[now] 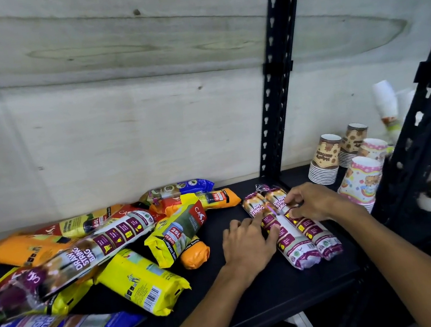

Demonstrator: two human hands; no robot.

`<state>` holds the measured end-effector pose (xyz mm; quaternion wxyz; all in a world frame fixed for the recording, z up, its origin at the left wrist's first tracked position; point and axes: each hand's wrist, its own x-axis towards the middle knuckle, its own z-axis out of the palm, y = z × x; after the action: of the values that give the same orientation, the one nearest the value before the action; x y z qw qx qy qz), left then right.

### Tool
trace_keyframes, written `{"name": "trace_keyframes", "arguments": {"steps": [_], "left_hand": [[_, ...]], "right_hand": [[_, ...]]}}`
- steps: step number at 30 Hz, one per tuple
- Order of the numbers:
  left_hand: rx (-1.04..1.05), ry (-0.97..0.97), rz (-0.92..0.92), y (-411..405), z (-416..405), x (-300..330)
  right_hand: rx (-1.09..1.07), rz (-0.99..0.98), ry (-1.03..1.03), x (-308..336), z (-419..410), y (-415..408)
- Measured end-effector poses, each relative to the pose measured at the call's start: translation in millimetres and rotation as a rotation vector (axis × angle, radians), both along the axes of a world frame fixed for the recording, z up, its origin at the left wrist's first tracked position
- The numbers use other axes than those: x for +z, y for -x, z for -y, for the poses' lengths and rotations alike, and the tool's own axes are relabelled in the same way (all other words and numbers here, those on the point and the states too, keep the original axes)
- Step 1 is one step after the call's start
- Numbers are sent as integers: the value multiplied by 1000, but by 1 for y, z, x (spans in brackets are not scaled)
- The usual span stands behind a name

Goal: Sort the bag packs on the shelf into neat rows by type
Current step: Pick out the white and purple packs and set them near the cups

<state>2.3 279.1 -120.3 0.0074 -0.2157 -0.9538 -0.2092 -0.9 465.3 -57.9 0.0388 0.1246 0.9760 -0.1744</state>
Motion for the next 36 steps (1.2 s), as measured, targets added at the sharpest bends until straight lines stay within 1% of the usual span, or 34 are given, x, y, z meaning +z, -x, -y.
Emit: {"name": "trace_keyframes", "arguments": {"steps": [6,15,17,20,22,24,27,29,32,36], "left_hand": [[-8,17,7,5,-1,2],[5,11,108,3,6,20],[39,6,84,1,15,30],[99,-69,17,-10,37,46],[136,-117,-43,-21,58,59],[193,-137,-150,-29,84,72],[318,-143,-296,-32,134,90],[401,-102,-355,-28,169,96],[513,-50,-343,-23,221,96],[596,82,-229,-20,266,82]], "right_hand": [[-17,-40,35,-5,-4,7],[-37,-16,-53,-1,4,11],[-55,-63,-36,1,10,11],[-25,-208,4,6,24,14],[25,-298,57,12,42,17],[111,-347,110,18,65,24],[275,-357,135,23,111,38],[368,-338,125,25,143,44],[523,-314,127,30,197,51],[704,-199,78,36,255,56]]}}
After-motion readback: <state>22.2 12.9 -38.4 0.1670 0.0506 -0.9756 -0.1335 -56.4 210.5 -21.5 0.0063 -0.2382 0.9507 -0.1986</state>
